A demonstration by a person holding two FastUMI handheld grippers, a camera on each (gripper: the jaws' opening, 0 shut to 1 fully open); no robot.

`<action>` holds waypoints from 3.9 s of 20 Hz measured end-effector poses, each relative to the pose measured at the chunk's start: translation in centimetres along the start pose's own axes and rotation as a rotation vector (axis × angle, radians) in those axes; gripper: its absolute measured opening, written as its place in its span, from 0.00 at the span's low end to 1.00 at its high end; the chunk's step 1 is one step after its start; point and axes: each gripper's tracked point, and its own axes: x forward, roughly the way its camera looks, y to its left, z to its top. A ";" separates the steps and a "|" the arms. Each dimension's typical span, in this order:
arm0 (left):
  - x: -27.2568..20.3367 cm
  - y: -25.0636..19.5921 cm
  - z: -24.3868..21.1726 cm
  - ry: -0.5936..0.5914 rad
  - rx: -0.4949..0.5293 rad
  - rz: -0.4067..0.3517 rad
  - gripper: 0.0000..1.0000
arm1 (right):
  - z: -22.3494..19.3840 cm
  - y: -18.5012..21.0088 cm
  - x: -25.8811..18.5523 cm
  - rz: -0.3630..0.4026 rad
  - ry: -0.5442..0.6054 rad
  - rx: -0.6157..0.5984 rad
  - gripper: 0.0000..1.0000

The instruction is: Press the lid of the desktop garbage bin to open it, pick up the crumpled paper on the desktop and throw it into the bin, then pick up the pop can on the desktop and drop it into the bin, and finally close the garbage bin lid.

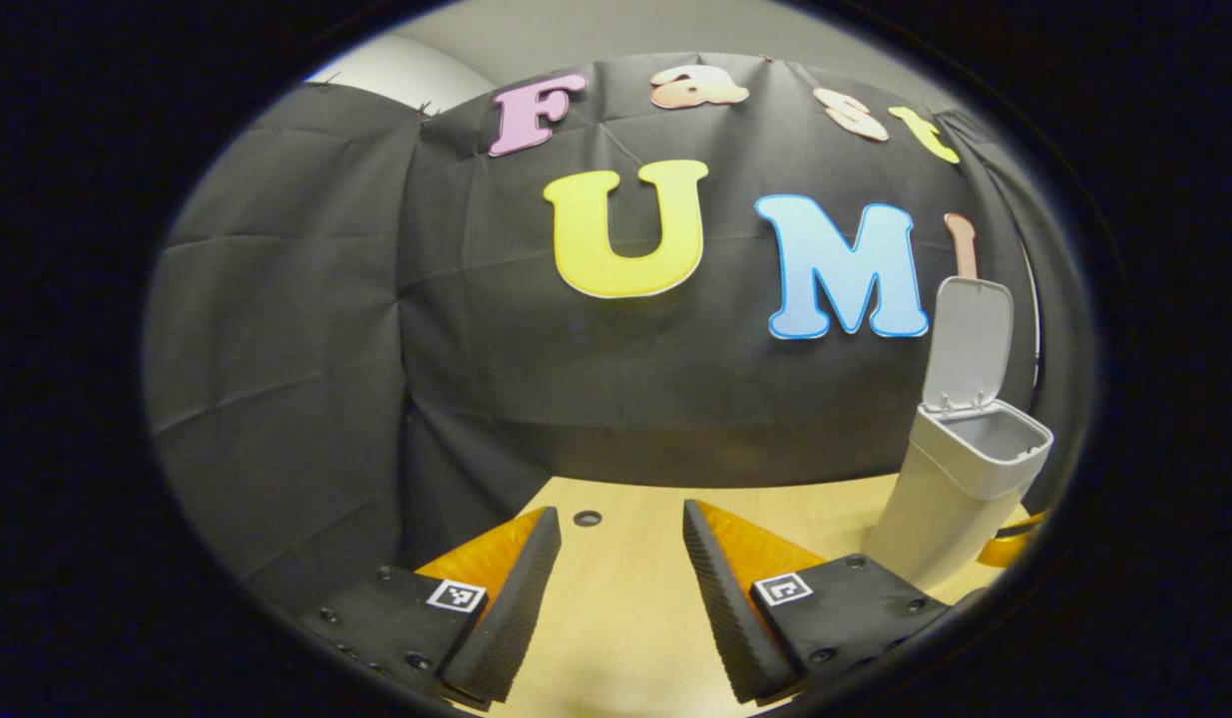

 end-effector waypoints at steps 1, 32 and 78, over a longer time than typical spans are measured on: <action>-0.1 0.3 -0.1 0.001 -0.004 0.005 0.86 | -0.2 0.6 0.2 0.017 0.010 -0.003 0.49; -2.8 4.7 -1.7 0.043 -0.049 0.142 0.86 | -10.9 4.2 7.2 0.154 0.316 -0.259 0.99; -0.6 -3.2 -2.9 0.078 -0.010 -0.051 0.83 | 10.6 5.0 -1.1 0.133 -0.180 -0.156 0.84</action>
